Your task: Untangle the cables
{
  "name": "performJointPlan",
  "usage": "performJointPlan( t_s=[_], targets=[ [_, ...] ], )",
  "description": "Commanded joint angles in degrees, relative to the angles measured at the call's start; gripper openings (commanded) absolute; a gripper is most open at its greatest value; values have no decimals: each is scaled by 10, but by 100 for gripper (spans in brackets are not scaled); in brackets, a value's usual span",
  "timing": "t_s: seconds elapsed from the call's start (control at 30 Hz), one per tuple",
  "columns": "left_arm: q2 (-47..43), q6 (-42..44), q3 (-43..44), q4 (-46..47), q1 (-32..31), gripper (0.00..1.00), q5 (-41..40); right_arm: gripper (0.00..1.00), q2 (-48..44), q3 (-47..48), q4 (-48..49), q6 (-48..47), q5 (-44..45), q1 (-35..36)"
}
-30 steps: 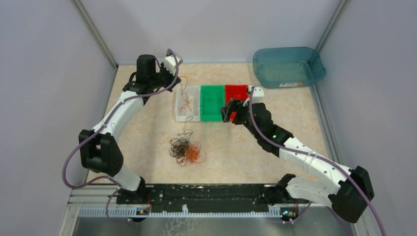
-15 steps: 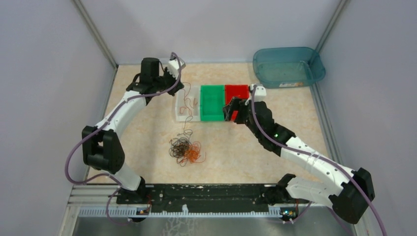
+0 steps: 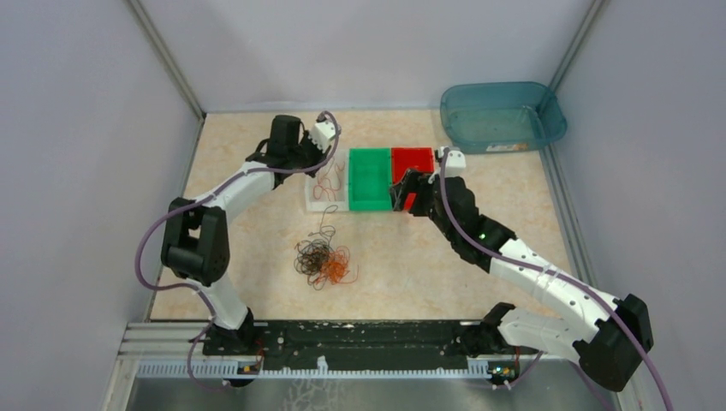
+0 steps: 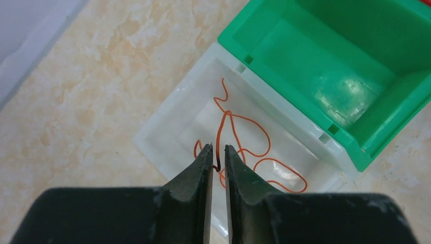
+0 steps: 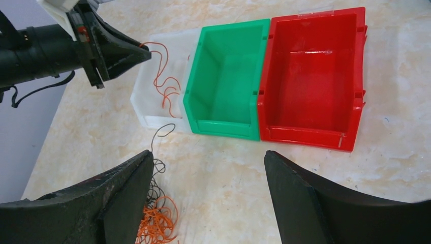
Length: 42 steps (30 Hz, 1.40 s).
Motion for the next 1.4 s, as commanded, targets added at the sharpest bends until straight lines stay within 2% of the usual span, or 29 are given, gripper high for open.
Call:
performJointPlan(
  t_s=[0.0,0.13,0.2,0.23,0.37,0.43,0.63,0.77,0.9,1.1,1.27,1.37],
  targets=[
    [12,15,-3,-11,-4,30,-17,80,-17,15,10,6,3,-7],
    [8,20,4,-18,-5,50,-29,80,-18,16,9,5,0,-8],
    [8,22,15,-33,-6,72,-35,80,-18,16,13,6,-3,-9],
    [8,24,25,-45,-6,78,-35,80,-17,16,14,7,-5,-9],
    [1,12,52,-82,-4,95,-57,80,-17,15,14,12,-9,-9],
    [-9,4,50,-82,-2,99,-73,80,-18,14,13,12,-9,-9],
    [-32,-31,33,-86,28,99,-77,81,-7,15,21,4,-27,-9],
    [-38,-45,0,-92,42,99,-70,85,11,13,32,3,-67,-8],
    [-29,-69,-29,-93,48,99,-57,87,22,5,49,-11,-67,14],
    [-11,-128,-46,-63,48,81,-47,88,63,0,85,-31,-66,78],
    [-5,-153,-72,-15,49,75,-71,88,135,2,137,-41,-97,119],
    [-3,-156,-81,16,48,67,-95,88,199,23,164,-59,-116,145]
  ],
)
